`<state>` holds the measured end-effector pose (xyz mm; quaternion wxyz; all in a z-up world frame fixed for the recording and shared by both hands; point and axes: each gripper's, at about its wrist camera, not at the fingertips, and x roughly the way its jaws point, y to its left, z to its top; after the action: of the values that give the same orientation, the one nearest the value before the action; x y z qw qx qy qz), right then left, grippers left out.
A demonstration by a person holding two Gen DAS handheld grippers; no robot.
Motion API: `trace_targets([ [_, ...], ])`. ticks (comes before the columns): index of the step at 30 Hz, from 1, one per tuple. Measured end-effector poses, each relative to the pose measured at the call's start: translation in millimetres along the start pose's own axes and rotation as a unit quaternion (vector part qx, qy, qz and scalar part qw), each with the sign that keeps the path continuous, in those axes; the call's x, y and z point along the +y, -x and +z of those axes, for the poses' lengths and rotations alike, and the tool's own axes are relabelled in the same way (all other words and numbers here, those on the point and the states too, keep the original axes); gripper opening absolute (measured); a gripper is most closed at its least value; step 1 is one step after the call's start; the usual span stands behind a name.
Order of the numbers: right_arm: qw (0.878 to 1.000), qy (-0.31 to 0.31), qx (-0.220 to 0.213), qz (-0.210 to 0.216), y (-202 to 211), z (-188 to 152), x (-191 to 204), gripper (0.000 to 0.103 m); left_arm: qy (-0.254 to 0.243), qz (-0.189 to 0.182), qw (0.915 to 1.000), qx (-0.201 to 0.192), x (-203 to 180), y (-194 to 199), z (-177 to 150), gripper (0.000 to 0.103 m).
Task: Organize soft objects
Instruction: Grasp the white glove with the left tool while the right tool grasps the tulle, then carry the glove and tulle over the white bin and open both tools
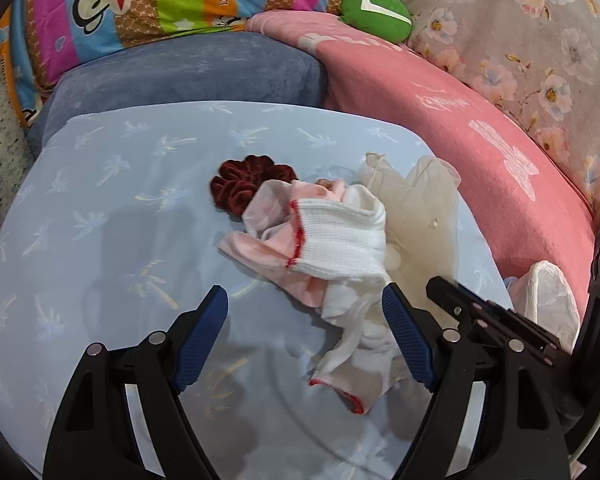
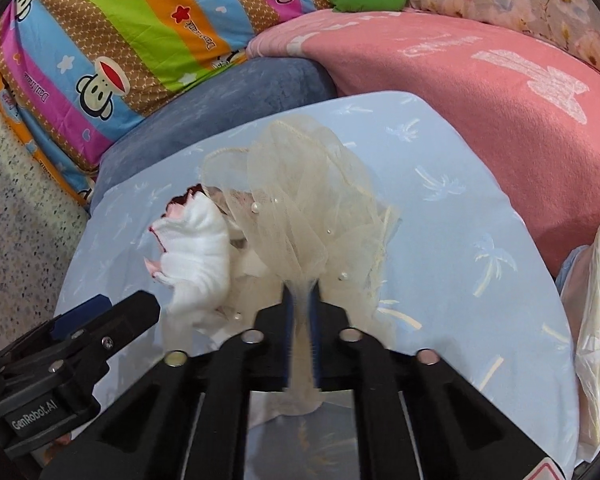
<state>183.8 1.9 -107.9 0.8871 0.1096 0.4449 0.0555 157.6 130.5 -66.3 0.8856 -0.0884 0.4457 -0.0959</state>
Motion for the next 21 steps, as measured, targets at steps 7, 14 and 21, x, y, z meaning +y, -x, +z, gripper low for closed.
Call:
trace_targets([
  [7, 1.000, -0.009, -0.011, -0.003, 15, -6, -13, 0.001, -0.003, -0.023, 0.9995, 0.020, -16, -20, 1, 0.057],
  [14, 0.999, -0.001, -0.033, 0.001, 41, -1, -14, 0.001, 0.000, -0.036, 0.9989, 0.029, -21, -20, 4, 0.012],
  [21, 0.996, -0.003, -0.087, 0.014, 94, 16, -12, 0.001, -0.001, -0.047, 0.9989, -0.006, -27, 16, 13, 0.010],
])
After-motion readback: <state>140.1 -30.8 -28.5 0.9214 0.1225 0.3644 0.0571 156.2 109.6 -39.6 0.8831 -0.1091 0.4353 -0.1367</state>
